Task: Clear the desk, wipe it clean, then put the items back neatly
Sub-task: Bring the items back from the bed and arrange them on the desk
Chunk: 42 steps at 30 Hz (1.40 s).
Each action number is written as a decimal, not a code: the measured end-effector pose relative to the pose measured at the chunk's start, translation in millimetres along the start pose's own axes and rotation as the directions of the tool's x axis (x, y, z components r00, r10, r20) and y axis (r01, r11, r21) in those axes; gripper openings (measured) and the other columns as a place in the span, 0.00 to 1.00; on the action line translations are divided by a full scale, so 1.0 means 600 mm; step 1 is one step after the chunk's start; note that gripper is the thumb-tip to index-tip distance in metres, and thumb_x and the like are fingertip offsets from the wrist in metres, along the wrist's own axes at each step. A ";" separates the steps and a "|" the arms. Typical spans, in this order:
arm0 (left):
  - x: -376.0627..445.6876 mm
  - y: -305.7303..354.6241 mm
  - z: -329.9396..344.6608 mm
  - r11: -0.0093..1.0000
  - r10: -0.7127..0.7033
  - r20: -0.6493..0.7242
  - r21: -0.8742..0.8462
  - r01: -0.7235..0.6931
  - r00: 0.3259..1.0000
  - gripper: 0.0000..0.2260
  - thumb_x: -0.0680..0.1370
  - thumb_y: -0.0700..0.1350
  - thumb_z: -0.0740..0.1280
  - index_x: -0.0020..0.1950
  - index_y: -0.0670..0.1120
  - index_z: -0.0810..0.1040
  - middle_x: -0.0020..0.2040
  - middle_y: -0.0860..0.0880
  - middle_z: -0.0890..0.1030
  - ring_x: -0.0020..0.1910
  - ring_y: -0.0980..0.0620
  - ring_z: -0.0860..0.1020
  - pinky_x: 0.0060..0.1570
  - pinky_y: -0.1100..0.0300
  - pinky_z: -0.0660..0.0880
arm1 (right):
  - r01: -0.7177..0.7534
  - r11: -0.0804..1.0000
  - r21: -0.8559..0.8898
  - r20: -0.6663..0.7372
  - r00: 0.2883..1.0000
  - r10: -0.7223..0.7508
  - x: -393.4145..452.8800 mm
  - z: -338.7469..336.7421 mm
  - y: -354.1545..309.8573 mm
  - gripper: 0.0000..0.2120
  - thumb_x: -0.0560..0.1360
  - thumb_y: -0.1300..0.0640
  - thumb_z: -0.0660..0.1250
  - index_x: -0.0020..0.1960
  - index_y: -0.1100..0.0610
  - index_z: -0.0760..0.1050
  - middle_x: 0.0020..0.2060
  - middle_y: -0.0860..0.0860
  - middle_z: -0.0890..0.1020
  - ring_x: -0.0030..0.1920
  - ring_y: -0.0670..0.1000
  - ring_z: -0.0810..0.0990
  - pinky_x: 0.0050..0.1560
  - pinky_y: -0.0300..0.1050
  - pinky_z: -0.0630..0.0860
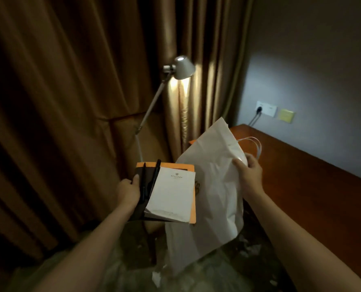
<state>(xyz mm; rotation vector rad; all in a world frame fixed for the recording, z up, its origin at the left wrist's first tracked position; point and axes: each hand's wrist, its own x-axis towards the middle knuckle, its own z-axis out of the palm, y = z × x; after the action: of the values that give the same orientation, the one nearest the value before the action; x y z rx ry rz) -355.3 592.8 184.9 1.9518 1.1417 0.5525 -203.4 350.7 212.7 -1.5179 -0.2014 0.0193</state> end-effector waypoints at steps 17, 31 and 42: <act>0.242 0.308 0.515 0.972 0.200 0.282 0.065 -0.226 0.938 0.24 0.82 0.48 0.57 0.28 0.39 0.69 0.32 0.41 0.72 0.37 0.40 0.73 0.36 0.53 0.62 | -0.050 0.999 0.022 -0.411 0.910 0.054 0.482 -0.245 0.084 0.05 0.75 0.61 0.65 0.51 0.57 0.75 0.43 0.50 0.77 0.42 0.51 0.76 0.41 0.44 0.74; 0.481 0.455 0.828 0.977 0.158 0.368 0.078 -0.199 0.916 0.18 0.82 0.51 0.57 0.38 0.41 0.71 0.35 0.43 0.73 0.38 0.44 0.72 0.38 0.55 0.64 | -0.195 0.979 0.056 -0.708 0.684 0.177 0.781 -0.357 0.204 0.15 0.78 0.58 0.64 0.64 0.55 0.72 0.58 0.54 0.76 0.57 0.57 0.75 0.55 0.49 0.73; 0.680 0.434 1.059 0.972 0.065 0.515 0.163 -0.171 0.855 0.20 0.82 0.52 0.56 0.54 0.36 0.74 0.46 0.38 0.78 0.45 0.40 0.75 0.43 0.52 0.69 | -0.645 0.760 -0.075 -0.898 0.376 0.231 0.845 -0.437 0.364 0.21 0.78 0.56 0.64 0.69 0.61 0.69 0.61 0.59 0.75 0.54 0.61 0.75 0.54 0.53 0.72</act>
<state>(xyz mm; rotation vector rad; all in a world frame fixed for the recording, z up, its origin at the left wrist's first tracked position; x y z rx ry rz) 423.9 610.2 10.0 2.1770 0.7629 -0.0373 357.0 173.3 46.4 -1.7936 1.1355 -0.3675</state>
